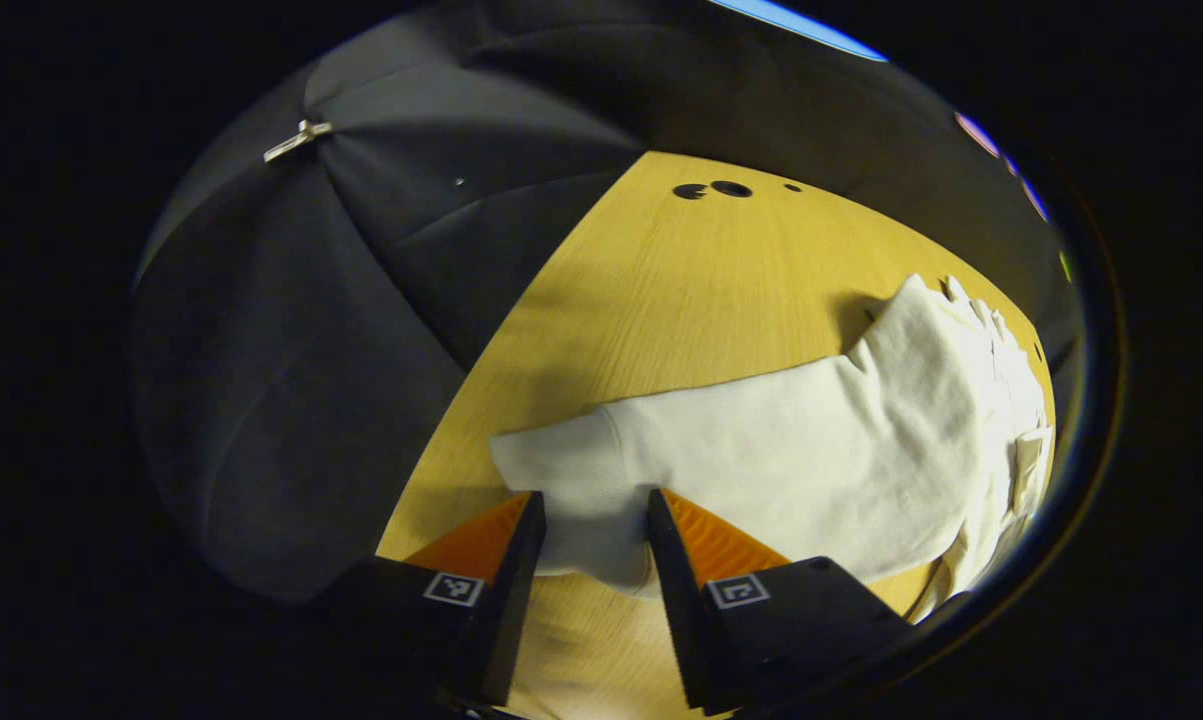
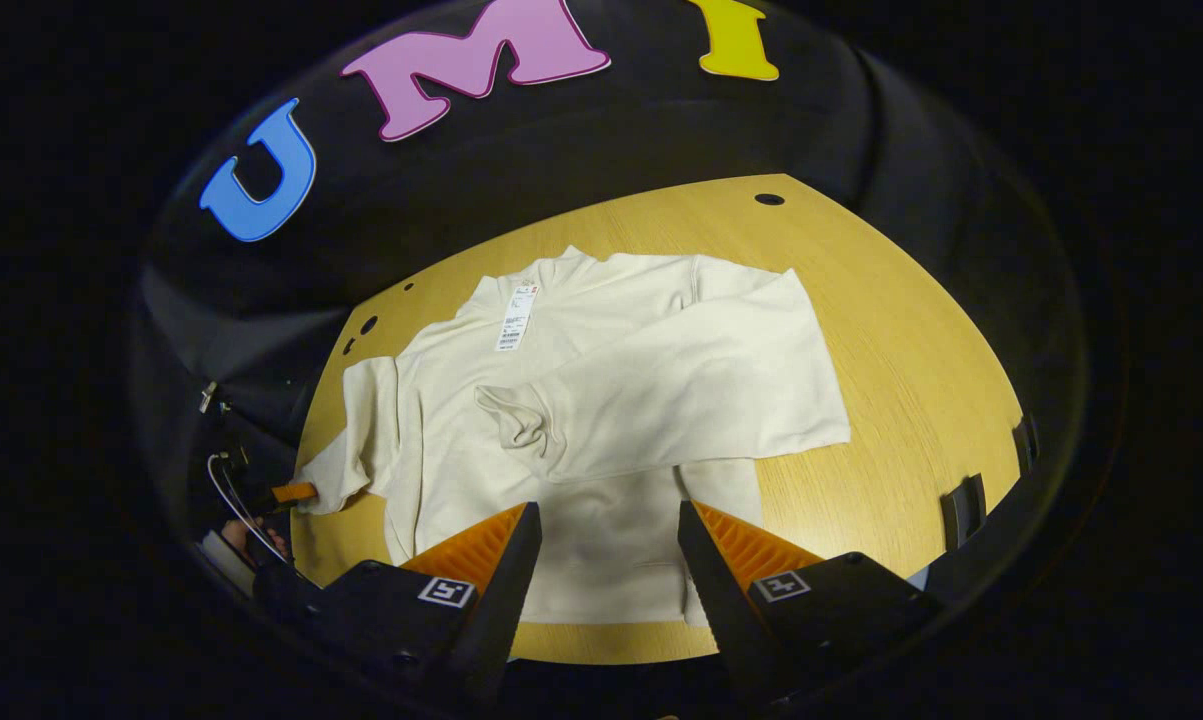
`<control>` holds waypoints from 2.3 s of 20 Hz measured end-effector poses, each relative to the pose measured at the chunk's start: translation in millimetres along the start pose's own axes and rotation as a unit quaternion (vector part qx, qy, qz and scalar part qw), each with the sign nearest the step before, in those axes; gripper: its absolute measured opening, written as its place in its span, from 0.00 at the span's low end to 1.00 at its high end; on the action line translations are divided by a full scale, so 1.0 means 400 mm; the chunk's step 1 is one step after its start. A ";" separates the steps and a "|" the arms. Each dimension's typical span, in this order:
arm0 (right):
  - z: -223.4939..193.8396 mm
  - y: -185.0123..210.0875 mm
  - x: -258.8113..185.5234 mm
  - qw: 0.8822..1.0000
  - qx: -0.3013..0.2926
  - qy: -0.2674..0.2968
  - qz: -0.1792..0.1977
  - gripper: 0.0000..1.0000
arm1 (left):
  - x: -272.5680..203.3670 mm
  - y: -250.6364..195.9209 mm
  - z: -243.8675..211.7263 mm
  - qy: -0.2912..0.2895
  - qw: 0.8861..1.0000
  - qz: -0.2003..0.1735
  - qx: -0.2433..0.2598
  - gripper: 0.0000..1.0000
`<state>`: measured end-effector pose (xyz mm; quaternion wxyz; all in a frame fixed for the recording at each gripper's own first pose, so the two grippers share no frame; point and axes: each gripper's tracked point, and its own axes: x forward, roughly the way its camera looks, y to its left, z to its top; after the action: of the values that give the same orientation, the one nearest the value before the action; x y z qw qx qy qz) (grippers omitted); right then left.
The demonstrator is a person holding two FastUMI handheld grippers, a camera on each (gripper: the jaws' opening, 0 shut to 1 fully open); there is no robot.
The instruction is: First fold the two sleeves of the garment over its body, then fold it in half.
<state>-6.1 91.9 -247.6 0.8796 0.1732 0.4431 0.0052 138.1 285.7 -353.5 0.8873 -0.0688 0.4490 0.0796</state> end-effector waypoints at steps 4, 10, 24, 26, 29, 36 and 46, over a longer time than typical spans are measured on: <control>-0.002 -0.022 -0.008 1.000 0.006 0.001 0.001 0.85 | 0.004 -0.002 0.020 -0.016 1.000 0.016 -0.005 0.11; -0.007 -0.079 -0.029 1.000 0.010 0.004 0.001 0.84 | -0.045 -0.055 0.042 -0.044 0.998 -0.019 -0.052 0.06; -0.060 -0.166 0.009 0.997 0.012 0.074 -0.005 0.79 | -0.317 -0.550 0.138 -0.102 0.984 -0.143 0.001 0.06; -0.067 -0.174 0.010 0.997 -0.002 0.077 -0.002 0.79 | -0.328 -0.626 0.134 -0.099 0.982 -0.158 0.014 0.06; -0.087 -0.183 0.015 0.996 -0.022 0.081 0.007 0.70 | -0.342 -0.719 0.122 -0.095 0.979 -0.176 0.030 0.06; -0.107 -0.163 0.007 0.994 0.000 0.095 0.058 0.82 | -0.375 -0.950 0.081 -0.081 0.970 -0.220 0.069 0.06; -0.122 -0.173 0.005 0.988 0.042 0.116 0.095 0.87 | -0.279 -1.137 -0.024 -0.043 0.965 -0.201 0.162 0.06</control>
<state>-53.0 42.0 -297.4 0.8099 0.2490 0.5235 0.0899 157.6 -169.7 -246.0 0.9030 -0.0094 0.3939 -0.1715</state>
